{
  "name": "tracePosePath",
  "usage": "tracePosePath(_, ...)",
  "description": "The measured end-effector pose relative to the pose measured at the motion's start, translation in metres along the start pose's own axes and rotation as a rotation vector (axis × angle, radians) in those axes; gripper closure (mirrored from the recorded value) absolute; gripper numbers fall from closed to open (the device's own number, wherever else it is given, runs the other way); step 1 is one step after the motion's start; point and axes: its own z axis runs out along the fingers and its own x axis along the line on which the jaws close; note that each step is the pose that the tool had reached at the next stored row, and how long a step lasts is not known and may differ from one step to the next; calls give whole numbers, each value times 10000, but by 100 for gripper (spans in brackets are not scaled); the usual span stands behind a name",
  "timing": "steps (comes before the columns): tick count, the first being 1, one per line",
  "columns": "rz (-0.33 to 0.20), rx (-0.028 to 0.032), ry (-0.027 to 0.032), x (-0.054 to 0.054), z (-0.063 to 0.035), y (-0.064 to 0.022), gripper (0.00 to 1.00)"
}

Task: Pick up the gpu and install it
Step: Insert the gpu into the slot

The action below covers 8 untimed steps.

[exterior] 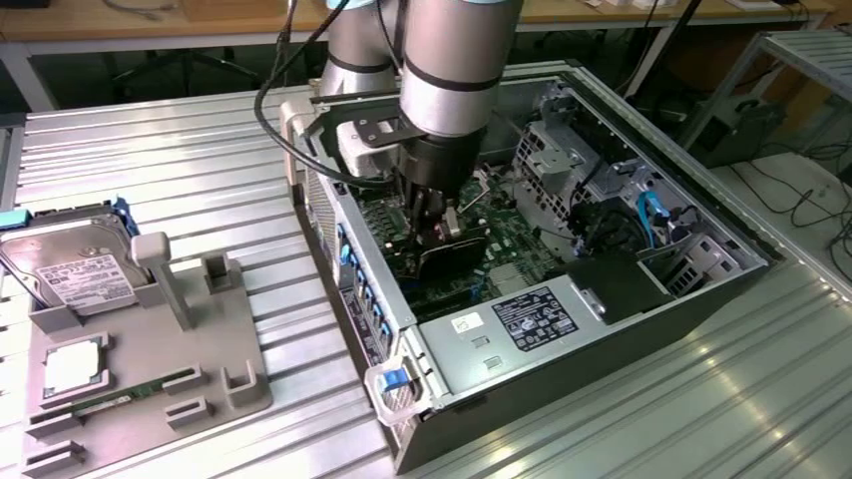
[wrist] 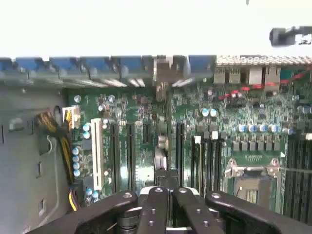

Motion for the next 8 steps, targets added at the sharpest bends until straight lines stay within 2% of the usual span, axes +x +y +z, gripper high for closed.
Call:
tracePosePath(1, -71, -1, -1, -17, 3, 167, 89)
tracePosePath(2, -91, -11, -2, -38, 74, 201, 89)
tracePosePath(3, -89, -129, -10, -35, 150, 205, 89)
tracePosePath(5, -89, -128, -19, -35, -72, 200, 89)
tracePosePath(6, -89, -128, -19, -36, -106, 199, 89)
tracePosePath(8, -90, -129, -19, -36, -104, 161, 89)
